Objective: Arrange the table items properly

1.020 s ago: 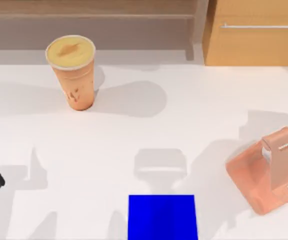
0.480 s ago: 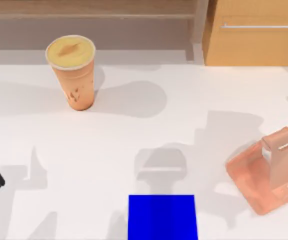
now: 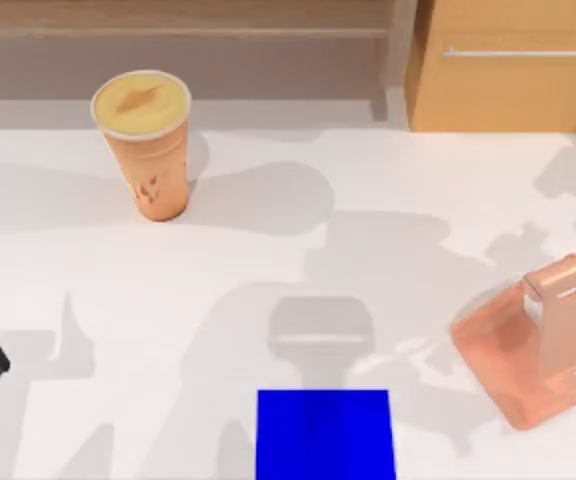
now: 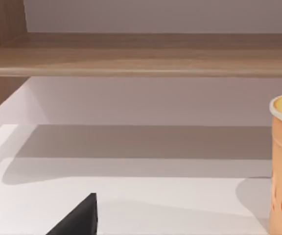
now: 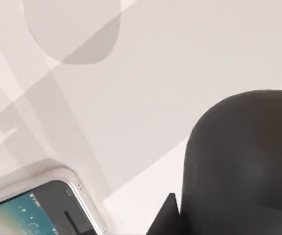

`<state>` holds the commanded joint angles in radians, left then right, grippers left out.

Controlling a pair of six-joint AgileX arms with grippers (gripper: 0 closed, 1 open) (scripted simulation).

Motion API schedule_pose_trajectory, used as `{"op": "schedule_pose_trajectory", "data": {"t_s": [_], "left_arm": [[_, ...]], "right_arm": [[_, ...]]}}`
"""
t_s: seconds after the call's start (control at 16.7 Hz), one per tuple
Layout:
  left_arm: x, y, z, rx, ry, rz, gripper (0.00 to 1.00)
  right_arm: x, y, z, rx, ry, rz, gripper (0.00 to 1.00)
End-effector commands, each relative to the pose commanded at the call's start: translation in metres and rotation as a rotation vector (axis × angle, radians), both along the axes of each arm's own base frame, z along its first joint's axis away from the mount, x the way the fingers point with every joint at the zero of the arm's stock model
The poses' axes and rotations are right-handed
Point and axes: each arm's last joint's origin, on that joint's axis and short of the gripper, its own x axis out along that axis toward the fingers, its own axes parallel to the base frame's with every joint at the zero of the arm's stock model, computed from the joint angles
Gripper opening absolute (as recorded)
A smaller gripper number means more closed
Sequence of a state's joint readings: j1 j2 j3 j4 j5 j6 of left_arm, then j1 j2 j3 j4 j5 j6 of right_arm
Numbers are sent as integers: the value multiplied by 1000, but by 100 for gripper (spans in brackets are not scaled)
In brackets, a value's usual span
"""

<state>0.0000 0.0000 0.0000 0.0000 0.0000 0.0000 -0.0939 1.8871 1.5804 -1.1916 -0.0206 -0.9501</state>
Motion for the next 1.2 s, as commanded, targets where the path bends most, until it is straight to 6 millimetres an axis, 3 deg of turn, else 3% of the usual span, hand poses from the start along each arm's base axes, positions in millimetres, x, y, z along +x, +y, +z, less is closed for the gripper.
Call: {"op": "schedule_pose_trajectory", "data": {"t_s": [0.3, 0.54, 0.72, 0.9, 1.02, 1.2], "left_arm": [[0, 0, 0, 0, 0, 0, 100], [0, 0, 0, 0, 0, 0, 100], [0, 0, 0, 0, 0, 0, 100], [0, 0, 0, 0, 0, 0, 100], [0, 0, 0, 0, 0, 0, 100], [0, 0, 0, 0, 0, 0, 100]], "right_arm": [[5, 93, 28, 17, -106, 369, 0], [-16, 185, 28, 19, -144, 816, 0], [-47, 248, 12, 5, -142, 1194, 0], [-86, 296, -14, -19, -115, 1565, 0], [-112, 317, -35, -38, -85, 1789, 0], [-144, 332, -64, -67, -36, 2068, 0]]}}
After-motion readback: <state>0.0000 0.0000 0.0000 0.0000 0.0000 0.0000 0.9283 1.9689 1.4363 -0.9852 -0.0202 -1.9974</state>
